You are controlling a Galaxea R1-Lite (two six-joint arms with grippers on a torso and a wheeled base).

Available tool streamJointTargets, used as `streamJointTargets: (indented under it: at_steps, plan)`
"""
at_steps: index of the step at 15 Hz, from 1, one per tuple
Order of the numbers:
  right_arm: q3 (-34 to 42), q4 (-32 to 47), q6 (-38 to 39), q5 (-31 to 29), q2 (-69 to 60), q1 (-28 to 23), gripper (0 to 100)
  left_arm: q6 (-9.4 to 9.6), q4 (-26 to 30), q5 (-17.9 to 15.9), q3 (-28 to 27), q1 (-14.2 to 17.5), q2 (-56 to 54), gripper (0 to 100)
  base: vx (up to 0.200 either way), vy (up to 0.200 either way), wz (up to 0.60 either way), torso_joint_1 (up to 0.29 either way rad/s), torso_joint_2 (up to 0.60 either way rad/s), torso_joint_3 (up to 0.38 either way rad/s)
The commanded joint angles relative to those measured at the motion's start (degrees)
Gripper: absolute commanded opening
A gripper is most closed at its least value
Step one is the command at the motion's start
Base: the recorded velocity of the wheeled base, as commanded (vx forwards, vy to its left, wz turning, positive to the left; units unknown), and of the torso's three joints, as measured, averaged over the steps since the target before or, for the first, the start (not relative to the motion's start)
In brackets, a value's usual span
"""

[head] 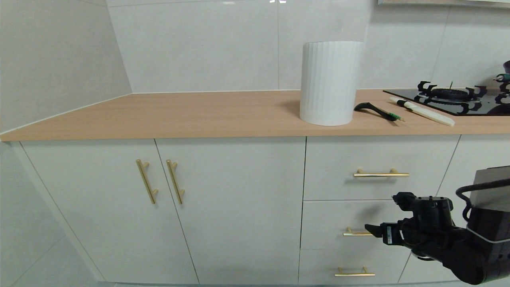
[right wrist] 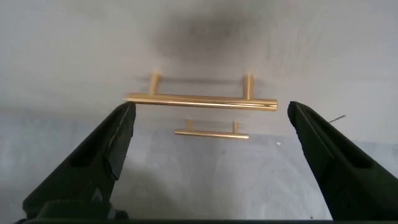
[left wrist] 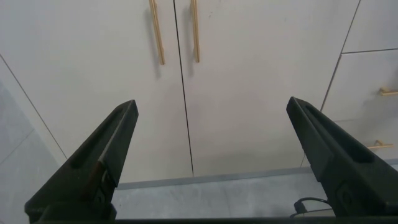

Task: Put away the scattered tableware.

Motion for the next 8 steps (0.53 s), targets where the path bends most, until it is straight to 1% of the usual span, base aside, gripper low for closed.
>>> streamJointTargets:
  at_steps: [1,3,5,8]
  plan:
    - [-0.48,-0.78,0.09,-0.57,5.38,0.01,100,0.02,-0.02,0.01,0.05,0.01,0.0,100,0.0,0.0,0.0,0.0,0.0,0.0]
    - [-2.5,-0.87,0.17,-2.94,7.4,0.1,100,0.02,-0.02,0.01,-0.04,0.01,0.0,100,0.0,0.0,0.0,0.0,0.0,0.0]
    - [-3.47,-1.13,0.53,-3.38,7.84,0.1,100,0.02,-0.02,0.01,0.05,0.01,0.0,100,0.0,0.0,0.0,0.0,0.0,0.0]
    - [-5.32,-1.13,3.51,-5.23,7.84,0.45,100,0.02,-0.02,0.01,-0.04,0.01,0.0,100,0.0,0.0,0.0,0.0,0.0,0.0]
